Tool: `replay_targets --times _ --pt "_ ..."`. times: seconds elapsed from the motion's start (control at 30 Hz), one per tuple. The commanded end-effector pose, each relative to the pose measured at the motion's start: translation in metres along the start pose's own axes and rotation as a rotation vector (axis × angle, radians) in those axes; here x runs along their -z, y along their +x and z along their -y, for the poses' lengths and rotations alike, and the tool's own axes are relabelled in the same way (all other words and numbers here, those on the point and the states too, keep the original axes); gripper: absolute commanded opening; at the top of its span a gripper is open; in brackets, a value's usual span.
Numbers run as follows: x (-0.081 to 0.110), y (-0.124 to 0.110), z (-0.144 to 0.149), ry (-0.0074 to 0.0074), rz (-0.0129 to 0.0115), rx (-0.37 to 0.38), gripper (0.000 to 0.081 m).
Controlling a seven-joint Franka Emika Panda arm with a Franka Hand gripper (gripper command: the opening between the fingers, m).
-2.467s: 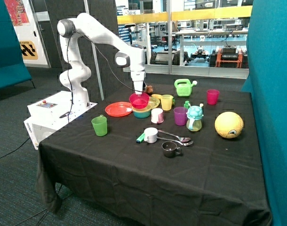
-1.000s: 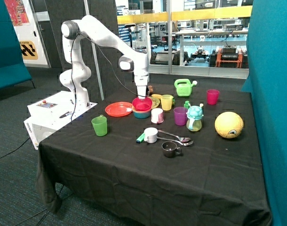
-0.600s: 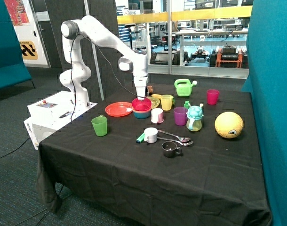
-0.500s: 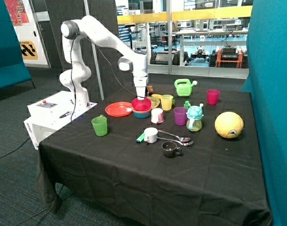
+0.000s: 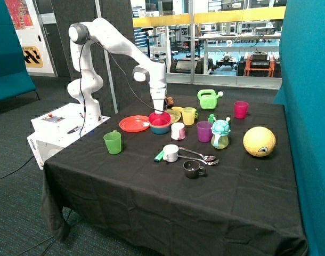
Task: Stack the bowls
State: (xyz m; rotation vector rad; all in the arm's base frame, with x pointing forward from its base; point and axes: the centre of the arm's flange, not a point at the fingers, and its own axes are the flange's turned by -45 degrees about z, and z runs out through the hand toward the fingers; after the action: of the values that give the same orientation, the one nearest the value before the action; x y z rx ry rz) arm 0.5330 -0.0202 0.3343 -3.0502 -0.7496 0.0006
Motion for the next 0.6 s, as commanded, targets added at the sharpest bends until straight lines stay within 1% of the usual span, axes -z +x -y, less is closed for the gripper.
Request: replay_targets --times 0.0,0.23,0.37,0.57 --pt "-0.0036 -0.0018 -0.0005 -0.0007 -0.0002 0.000 0.0421" --pt "-0.0029 -0.0008 -0.0022 -0.0007 -0.0002 -0.001 0.0429" --pt "-0.0036 0.0001 -0.0030 -0.0007 -0.0002 0.002 0.0460" --pt "-0.0036 0.0014 -0.0032 -0.0007 -0.0002 0.005 0.0483"
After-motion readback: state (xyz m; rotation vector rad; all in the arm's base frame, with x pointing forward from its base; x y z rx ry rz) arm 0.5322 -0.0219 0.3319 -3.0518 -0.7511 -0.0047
